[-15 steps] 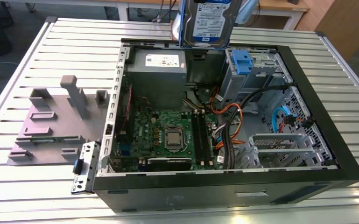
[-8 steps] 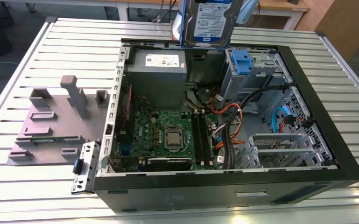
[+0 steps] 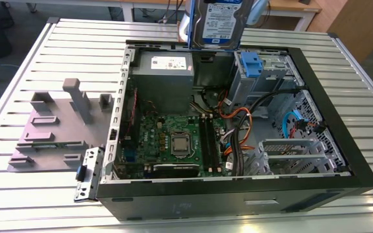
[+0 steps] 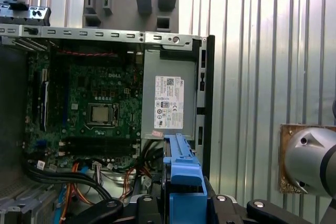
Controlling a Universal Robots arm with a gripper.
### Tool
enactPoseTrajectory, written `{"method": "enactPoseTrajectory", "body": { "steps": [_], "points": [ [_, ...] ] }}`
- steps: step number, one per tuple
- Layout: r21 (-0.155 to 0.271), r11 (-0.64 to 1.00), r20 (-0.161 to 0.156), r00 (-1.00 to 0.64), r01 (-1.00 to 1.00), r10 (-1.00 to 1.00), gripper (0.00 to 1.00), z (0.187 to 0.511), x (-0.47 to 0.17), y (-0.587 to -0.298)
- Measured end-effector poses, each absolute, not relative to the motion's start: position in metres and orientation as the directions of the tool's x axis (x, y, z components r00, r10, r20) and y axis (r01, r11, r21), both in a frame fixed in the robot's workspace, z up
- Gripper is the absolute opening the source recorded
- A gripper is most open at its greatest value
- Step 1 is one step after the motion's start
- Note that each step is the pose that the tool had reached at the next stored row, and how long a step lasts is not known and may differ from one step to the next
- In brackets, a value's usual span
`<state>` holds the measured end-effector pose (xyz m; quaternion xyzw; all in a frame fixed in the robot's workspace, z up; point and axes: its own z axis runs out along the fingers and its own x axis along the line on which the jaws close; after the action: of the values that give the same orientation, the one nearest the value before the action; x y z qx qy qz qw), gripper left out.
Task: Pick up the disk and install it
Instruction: 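Pick up the disk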
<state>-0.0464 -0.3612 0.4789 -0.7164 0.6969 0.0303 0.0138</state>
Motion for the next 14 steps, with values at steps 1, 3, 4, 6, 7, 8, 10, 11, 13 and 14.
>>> {"method": "enactPoseTrajectory", "body": {
  "steps": [1,3,4,6,7,8,10,11,13,14],
  "points": [
    [0.022,-0.028,-0.063,0.027,-0.999,-0.998,0.37,0.4789,-0.0461,-0.3612],
    [0.022,-0.028,-0.063,0.027,-0.999,-0.998,0.37,0.4789,-0.0454,-0.3612],
    [0.022,-0.028,-0.063,0.027,-0.999,-0.998,0.37,0.4789,-0.0451,-0.3612],
    [0.022,-0.028,-0.063,0.027,-0.999,-0.998,0.37,0.4789,-0.0444,-0.3612],
    [0.022,-0.028,-0.063,0.027,-0.999,-0.998,0.37,0.4789,-0.0441,-0.3612],
    [0.022,-0.028,-0.063,0.027,-0.999,-0.998,0.37,0.4789,-0.0438,-0.3612],
    [0.022,-0.028,-0.063,0.027,-0.999,-0.998,0.37,0.4789,-0.0431,-0.3612],
    [0.022,-0.028,-0.063,0.027,-0.999,-0.998,0.37,0.4789,-0.0428,-0.3612],
    [0.023,-0.028,-0.063,0.027,-0.999,-0.998,0.37,0.4789,-0.0421,-0.3612],
    [0.022,-0.028,-0.063,0.027,-0.999,-0.998,0.37,0.4789,-0.0418,-0.3612]
  ]
}}
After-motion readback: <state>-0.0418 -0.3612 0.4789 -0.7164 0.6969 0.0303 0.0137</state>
